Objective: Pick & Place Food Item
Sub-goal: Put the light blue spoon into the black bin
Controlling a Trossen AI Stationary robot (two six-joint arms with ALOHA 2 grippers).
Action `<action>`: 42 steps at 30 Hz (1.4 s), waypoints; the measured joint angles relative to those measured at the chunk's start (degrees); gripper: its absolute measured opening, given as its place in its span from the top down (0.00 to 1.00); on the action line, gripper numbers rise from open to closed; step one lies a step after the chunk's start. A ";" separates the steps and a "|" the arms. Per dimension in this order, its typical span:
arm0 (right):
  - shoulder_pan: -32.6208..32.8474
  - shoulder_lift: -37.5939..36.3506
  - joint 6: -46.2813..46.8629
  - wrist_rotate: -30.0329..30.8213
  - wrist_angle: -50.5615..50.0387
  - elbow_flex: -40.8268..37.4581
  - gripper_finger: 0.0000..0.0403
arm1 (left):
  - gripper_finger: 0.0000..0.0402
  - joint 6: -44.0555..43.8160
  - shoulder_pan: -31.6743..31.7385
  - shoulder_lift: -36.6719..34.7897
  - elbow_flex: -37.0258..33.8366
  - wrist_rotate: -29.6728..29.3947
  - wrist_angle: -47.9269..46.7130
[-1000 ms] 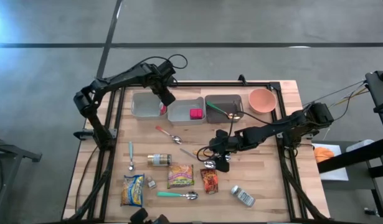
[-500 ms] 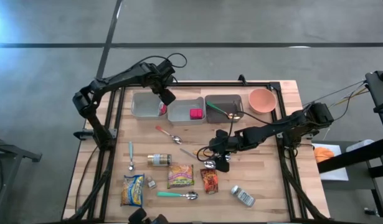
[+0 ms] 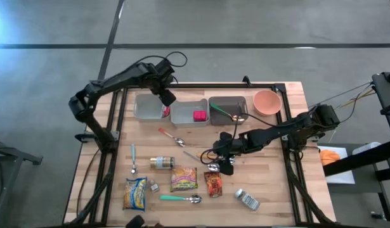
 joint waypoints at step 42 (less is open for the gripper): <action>0.17 0.02 3.13 -0.02 0.90 0.00 0.36 | 0.55 -65.65 -48.79 -16.07 -26.22 -7.27 -17.55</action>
